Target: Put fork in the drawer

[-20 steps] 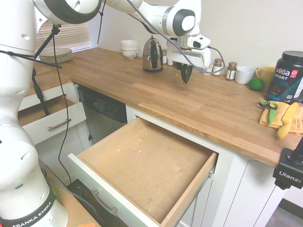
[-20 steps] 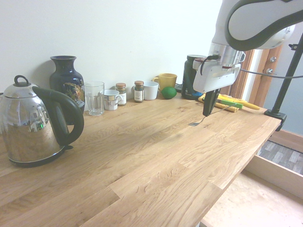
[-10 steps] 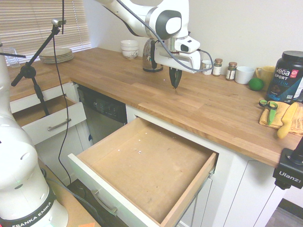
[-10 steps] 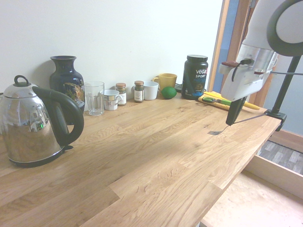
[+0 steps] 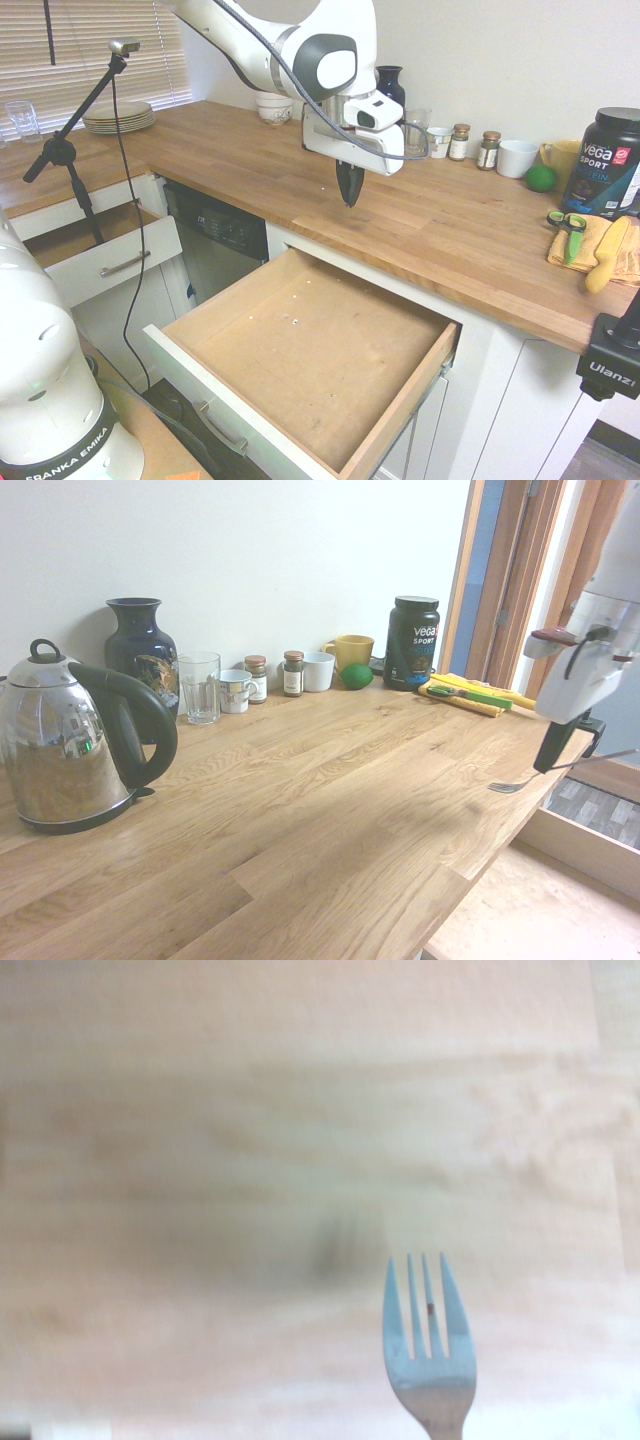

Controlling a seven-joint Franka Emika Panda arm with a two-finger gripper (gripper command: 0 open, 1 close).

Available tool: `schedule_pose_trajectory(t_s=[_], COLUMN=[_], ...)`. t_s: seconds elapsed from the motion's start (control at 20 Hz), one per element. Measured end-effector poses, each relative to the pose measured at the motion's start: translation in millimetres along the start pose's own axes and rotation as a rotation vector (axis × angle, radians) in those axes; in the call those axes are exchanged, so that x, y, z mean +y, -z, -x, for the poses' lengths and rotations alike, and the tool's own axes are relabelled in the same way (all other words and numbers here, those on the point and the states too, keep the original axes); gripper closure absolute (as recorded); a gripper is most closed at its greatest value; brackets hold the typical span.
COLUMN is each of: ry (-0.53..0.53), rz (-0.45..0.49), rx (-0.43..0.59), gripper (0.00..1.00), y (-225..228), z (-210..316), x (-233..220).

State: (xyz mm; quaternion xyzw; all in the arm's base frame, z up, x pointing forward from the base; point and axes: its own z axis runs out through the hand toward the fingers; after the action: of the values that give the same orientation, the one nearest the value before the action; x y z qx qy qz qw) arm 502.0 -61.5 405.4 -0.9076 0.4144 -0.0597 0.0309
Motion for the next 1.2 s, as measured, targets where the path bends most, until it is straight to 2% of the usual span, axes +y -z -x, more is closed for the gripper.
schedule_pose_trajectory(t_s=[0.75, 1.2], ry=[-0.020, -0.013], rz=[0.006, 0.024], rx=[0.000, -0.024], gripper=[1.00, 1.00], y=[10.6, -14.7], z=[82.7, 97.5], x=[90.1, 101.7])
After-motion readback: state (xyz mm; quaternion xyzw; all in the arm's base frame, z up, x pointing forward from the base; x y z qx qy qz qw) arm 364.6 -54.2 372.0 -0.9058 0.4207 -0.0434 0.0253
